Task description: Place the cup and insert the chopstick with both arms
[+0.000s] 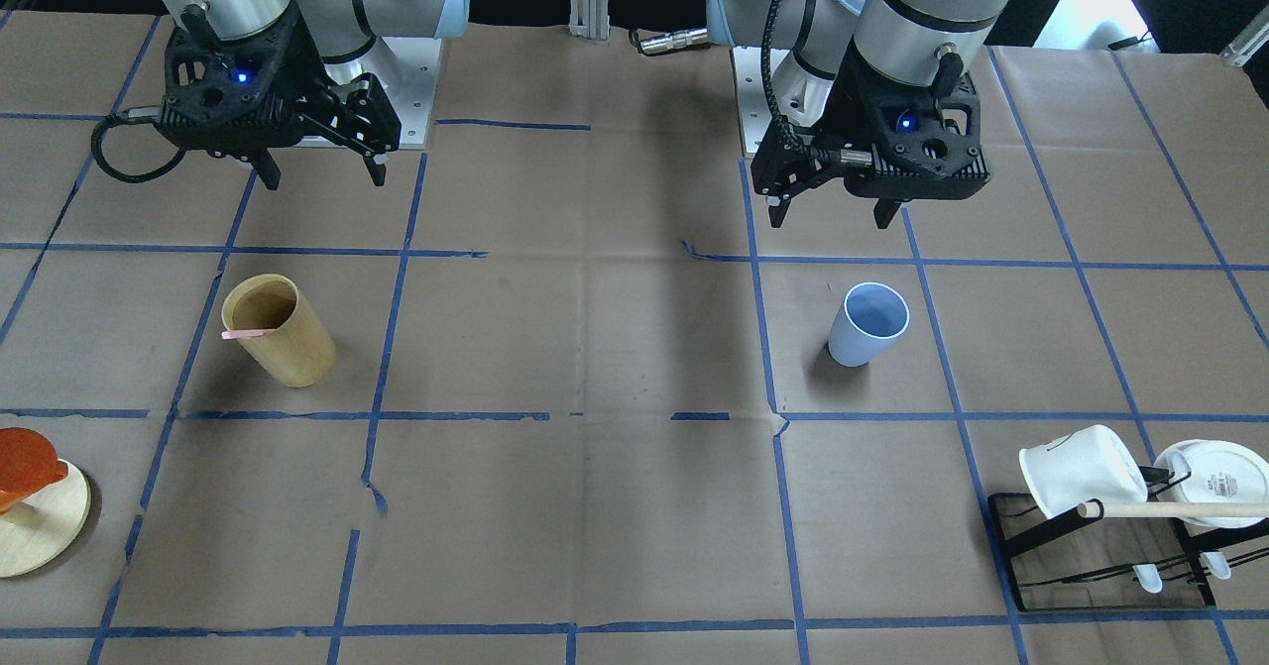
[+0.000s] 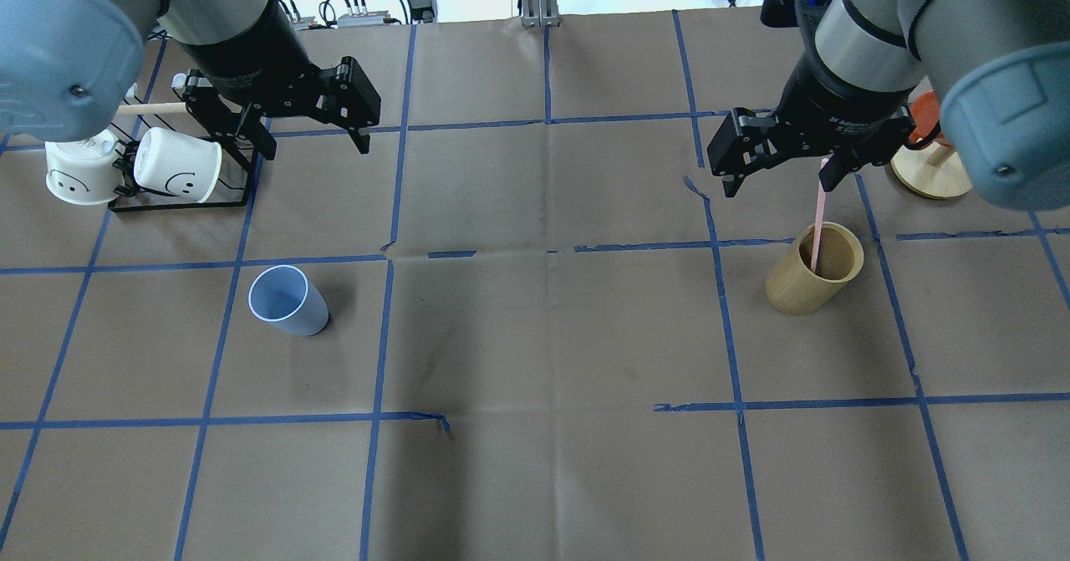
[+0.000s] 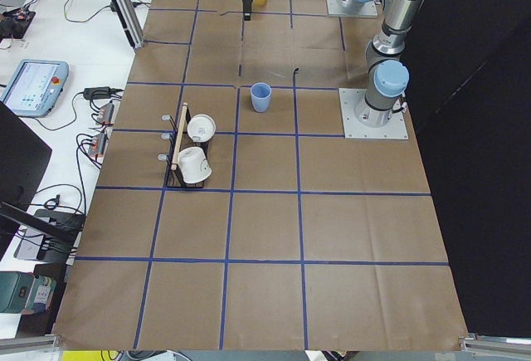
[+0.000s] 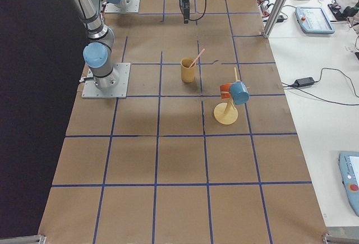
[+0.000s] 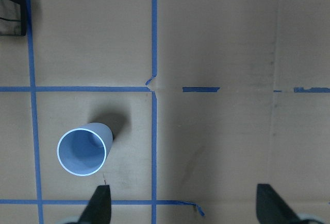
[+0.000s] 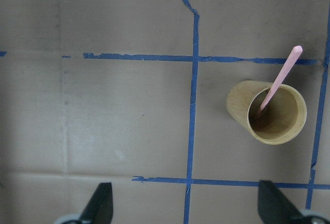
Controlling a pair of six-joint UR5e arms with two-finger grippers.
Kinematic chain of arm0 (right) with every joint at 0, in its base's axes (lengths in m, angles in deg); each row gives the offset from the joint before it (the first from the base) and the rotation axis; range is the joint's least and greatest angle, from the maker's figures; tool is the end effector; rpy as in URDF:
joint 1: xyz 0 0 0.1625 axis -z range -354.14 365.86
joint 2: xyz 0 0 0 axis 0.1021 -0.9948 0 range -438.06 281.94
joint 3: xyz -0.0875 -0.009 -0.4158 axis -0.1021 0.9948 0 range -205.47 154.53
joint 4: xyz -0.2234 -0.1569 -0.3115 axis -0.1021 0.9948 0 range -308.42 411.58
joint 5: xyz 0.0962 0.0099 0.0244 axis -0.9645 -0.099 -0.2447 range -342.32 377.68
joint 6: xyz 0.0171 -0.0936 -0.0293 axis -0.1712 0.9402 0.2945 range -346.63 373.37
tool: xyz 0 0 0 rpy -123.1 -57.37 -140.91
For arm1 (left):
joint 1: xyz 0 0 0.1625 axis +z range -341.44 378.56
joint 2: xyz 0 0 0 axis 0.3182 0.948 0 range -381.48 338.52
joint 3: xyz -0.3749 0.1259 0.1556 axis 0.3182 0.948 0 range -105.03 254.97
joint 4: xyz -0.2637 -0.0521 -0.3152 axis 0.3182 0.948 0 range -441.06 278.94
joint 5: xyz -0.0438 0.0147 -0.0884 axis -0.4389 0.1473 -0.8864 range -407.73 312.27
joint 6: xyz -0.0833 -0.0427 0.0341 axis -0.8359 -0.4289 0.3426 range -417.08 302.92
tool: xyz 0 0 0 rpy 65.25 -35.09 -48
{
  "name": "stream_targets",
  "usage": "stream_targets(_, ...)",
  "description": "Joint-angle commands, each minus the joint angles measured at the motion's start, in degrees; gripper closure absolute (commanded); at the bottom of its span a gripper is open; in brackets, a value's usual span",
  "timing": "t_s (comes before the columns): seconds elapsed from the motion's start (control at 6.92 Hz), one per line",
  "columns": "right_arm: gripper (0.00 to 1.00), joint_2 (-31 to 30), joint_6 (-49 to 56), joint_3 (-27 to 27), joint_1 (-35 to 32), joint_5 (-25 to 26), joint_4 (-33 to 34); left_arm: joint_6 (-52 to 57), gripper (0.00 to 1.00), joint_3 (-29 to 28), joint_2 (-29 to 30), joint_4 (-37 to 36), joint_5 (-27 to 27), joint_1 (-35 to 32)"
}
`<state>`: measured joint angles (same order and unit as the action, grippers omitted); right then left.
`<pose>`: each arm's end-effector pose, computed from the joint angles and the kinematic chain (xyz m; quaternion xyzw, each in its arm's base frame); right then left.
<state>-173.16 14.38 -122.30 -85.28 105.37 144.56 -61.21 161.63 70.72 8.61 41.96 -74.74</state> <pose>0.1463 -0.4533 0.4767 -0.0190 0.9996 -0.0110 0.0202 -0.1629 -0.5022 0.4978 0.0073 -0.9999 0.0126 0.0035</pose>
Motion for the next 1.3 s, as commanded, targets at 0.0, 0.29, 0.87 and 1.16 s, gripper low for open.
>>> stream_targets(0.0, 0.0, -0.1, 0.1, -0.5, 0.1, 0.0, -0.2, 0.0, 0.0, 0.4, -0.4, 0.1, 0.1, 0.0)
stream_targets(0.29, 0.0, 0.0, 0.1, -0.1, 0.0, -0.1, 0.0, 0.0, 0.0, 0.2, -0.4, 0.0, 0.2, 0.0)
stream_targets(0.87, 0.0, 0.0, 0.2, -0.6, 0.0, 0.0, 0.0, 1.8, 0.0, -0.7, 0.5, 0.0, -0.5, 4.2)
stream_targets(1.16, 0.0, 0.0, 1.8, 0.6, 0.3, -0.1, 0.9, 7.4, 0.0, -1.1, -2.3, 0.4, -1.1, 7.5)
